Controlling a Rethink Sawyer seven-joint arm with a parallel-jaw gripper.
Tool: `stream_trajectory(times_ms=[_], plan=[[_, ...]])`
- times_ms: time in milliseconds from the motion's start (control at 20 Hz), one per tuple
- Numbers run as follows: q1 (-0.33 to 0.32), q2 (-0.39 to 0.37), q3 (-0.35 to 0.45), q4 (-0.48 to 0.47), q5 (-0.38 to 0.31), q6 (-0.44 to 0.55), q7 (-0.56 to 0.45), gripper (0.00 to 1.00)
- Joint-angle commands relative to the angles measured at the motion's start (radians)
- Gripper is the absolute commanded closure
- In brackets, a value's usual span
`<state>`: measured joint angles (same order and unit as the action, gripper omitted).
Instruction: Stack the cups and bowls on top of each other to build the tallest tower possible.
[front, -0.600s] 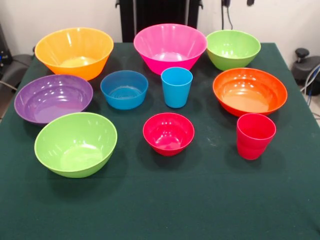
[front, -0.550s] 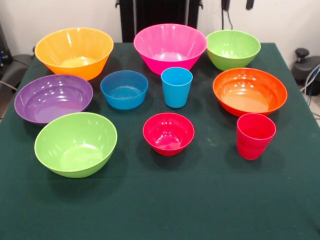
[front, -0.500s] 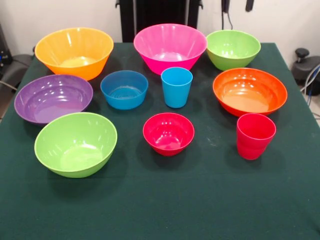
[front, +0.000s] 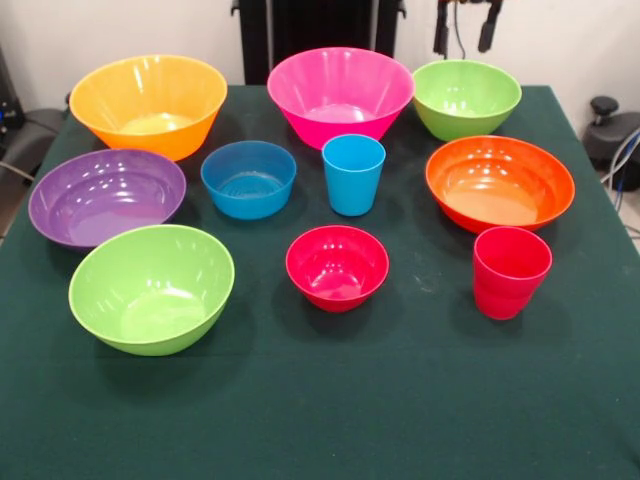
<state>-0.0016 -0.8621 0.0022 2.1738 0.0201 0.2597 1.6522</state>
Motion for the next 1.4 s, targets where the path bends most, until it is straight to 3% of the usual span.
stream_trajectory(times_ms=[50,750,1400], plan=[[0.008,0.173,0.052,-0.042,-0.016,-0.172,0.180,0.00],[-0.011,0.351,0.013,-0.142,-0.056,-0.283,0.145,0.00],[-0.092,0.327,0.024,-0.171,-0.138,-0.215,0.095,0.00]])
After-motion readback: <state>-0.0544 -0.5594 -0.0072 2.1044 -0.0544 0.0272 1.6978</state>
